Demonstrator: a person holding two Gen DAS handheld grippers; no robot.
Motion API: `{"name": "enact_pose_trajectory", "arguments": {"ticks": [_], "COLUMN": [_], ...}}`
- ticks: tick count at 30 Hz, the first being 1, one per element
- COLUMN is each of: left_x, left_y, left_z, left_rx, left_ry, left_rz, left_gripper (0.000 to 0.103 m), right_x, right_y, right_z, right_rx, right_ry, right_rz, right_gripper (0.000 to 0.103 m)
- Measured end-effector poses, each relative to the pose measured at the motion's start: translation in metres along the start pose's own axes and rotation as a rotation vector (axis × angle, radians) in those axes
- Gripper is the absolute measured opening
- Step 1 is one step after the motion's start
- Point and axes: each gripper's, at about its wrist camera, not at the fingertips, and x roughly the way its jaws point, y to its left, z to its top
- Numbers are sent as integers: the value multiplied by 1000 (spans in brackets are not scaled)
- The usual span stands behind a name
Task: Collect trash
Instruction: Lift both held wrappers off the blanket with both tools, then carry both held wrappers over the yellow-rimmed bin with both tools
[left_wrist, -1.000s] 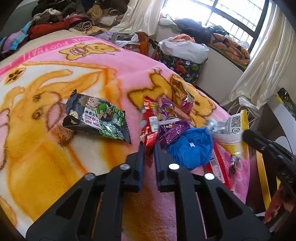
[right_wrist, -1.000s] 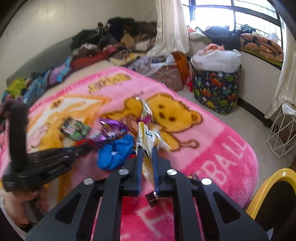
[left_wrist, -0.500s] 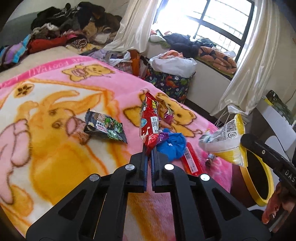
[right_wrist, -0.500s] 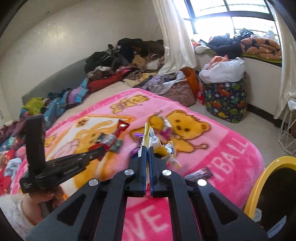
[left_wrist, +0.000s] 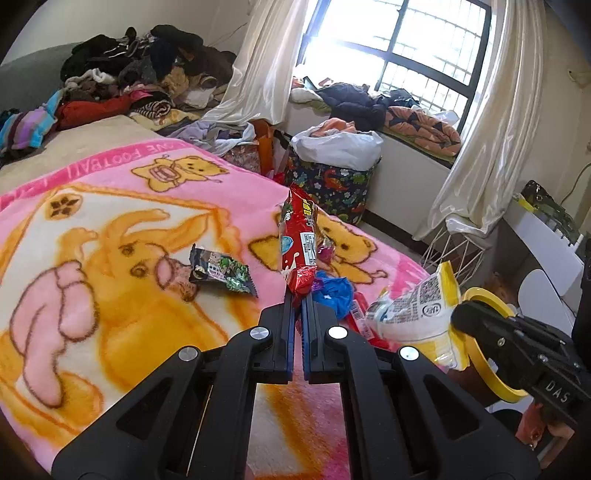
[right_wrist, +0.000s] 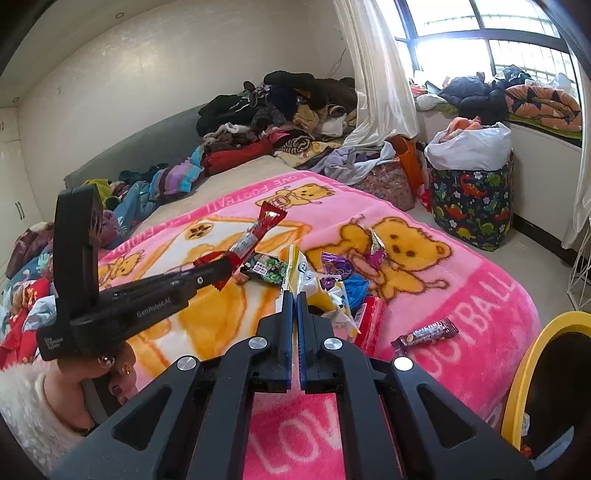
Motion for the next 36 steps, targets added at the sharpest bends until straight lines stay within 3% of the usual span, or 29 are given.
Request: {"name": "enact_pose_trajectory", "arguments": {"ticks": [24,36], "left_x": [-8,4], "left_y": [-51,-100], "left_z": [-3,-2], "left_rx": [94,166], "left_ry": [-10,11], "left_rz": [-96,-170], "left_gripper": [0,1], "right_x": [-47,-96], "right_y": [-19,-80], "right_z": [4,1], "right_rx": [61,202], "right_ry": [-54,-129], "right_rz": [-71,-175], "right_gripper": [3,3]}}
